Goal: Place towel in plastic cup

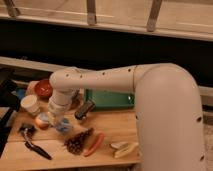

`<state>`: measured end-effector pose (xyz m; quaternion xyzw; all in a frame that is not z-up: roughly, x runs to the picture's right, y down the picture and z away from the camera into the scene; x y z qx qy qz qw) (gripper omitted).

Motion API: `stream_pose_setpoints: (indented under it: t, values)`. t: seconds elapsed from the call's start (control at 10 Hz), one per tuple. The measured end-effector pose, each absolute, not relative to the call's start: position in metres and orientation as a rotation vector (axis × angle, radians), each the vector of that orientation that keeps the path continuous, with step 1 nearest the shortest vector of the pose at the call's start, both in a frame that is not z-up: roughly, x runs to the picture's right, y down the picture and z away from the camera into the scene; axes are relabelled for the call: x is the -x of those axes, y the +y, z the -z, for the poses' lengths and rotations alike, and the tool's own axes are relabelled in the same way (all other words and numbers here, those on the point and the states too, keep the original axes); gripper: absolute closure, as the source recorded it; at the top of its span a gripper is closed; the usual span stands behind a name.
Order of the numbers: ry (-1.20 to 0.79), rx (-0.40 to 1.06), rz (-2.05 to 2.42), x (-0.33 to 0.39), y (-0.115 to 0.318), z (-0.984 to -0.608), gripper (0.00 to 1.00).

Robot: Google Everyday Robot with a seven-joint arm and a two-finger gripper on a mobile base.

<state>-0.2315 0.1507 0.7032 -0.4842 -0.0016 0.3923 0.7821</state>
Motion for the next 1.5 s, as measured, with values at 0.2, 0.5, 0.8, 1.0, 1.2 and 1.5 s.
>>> stream_pose_setpoints:
  t: [0.2, 0.5, 0.8, 1.0, 1.2, 1.5]
  values:
    - [0.058, 1.038, -0.907, 0.208, 0.145, -0.721, 0.79]
    - [0.103, 1.040, -0.961, 0.195, 0.145, -0.735, 0.48]
    - [0.104, 1.073, -0.933, 0.207, 0.153, -0.733, 0.22]
    - [0.081, 1.097, -0.898, 0.218, 0.159, -0.724, 0.20]
    - [0.060, 1.103, -0.880, 0.224, 0.159, -0.716, 0.20]
    - [0.039, 1.051, -0.893, 0.218, 0.139, -0.706, 0.20]
